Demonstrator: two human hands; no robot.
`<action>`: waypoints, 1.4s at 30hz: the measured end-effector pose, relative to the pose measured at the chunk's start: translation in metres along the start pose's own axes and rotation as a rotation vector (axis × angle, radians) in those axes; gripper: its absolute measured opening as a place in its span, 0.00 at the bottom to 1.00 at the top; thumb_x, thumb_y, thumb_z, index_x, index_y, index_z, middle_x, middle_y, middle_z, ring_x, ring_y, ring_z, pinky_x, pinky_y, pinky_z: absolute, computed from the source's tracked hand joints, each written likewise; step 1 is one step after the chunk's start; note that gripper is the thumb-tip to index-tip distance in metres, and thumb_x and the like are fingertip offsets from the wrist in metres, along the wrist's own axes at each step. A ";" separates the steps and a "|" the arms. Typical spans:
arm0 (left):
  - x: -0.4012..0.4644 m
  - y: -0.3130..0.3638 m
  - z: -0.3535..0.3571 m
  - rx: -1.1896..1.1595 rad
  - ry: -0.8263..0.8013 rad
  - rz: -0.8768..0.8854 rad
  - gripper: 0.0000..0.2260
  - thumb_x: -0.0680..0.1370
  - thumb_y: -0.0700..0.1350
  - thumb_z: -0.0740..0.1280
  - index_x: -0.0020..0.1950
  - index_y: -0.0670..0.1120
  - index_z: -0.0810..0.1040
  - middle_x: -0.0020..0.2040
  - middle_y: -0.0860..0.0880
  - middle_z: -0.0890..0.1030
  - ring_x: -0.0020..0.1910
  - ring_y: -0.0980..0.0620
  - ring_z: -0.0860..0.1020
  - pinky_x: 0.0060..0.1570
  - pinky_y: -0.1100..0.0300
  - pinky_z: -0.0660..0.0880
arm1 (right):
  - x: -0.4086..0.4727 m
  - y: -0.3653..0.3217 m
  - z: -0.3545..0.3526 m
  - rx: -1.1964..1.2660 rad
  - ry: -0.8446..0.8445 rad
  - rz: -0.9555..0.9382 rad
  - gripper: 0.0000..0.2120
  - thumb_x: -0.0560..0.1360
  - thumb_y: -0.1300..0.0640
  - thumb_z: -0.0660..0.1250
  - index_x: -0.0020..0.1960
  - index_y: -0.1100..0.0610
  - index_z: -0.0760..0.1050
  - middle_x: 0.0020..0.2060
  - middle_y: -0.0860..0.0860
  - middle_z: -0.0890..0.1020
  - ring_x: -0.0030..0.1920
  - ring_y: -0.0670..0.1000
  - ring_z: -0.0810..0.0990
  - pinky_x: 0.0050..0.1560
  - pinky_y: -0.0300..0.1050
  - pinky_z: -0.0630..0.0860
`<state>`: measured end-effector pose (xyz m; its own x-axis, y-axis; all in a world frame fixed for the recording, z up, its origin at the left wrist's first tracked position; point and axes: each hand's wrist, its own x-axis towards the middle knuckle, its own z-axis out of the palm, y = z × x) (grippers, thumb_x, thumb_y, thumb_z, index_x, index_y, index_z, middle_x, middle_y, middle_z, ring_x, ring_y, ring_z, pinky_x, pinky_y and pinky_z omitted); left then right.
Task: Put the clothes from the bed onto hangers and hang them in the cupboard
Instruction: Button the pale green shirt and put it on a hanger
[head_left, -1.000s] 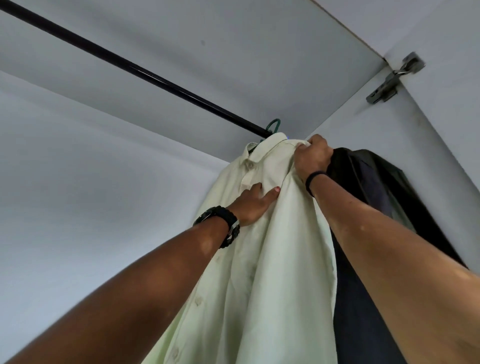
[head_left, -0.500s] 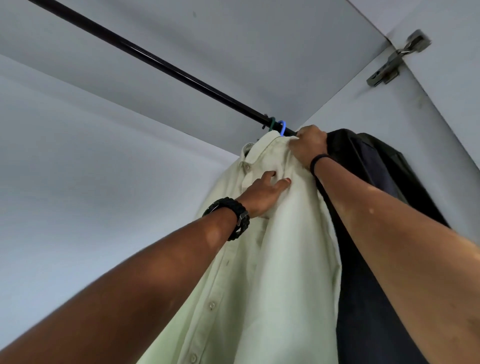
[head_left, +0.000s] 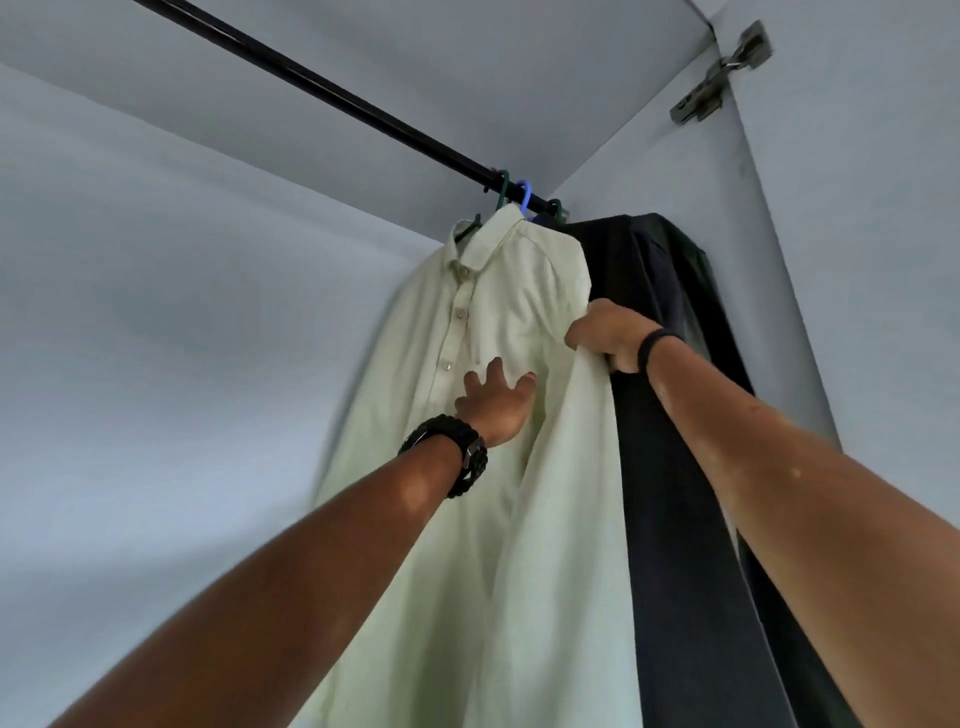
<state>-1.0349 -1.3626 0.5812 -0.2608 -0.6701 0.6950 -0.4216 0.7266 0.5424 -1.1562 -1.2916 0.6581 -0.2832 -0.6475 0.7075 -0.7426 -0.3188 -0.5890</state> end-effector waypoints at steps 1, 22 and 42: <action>-0.011 0.000 0.001 -0.103 0.055 0.043 0.27 0.81 0.58 0.51 0.78 0.50 0.49 0.77 0.44 0.51 0.74 0.41 0.57 0.71 0.46 0.58 | -0.012 -0.005 -0.004 0.137 -0.073 0.009 0.16 0.71 0.65 0.63 0.58 0.63 0.72 0.53 0.58 0.79 0.51 0.58 0.79 0.54 0.54 0.79; -0.176 0.043 0.016 -0.152 -0.303 -0.103 0.18 0.80 0.42 0.55 0.70 0.49 0.65 0.59 0.44 0.77 0.51 0.47 0.77 0.39 0.61 0.70 | -0.181 0.064 -0.030 0.024 0.035 0.174 0.21 0.69 0.57 0.74 0.59 0.59 0.72 0.57 0.55 0.75 0.60 0.56 0.74 0.59 0.49 0.74; -0.617 0.078 0.005 -0.093 0.076 -0.540 0.17 0.81 0.35 0.54 0.67 0.47 0.69 0.53 0.49 0.79 0.47 0.51 0.80 0.46 0.62 0.76 | -0.590 0.057 -0.006 0.406 -0.692 0.097 0.06 0.72 0.63 0.71 0.48 0.58 0.80 0.40 0.50 0.81 0.45 0.52 0.81 0.55 0.54 0.78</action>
<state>-0.9110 -0.8928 0.1929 0.0361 -0.9408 0.3371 -0.3984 0.2958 0.8682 -1.0348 -0.9232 0.2094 0.2037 -0.9244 0.3225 -0.4183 -0.3800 -0.8250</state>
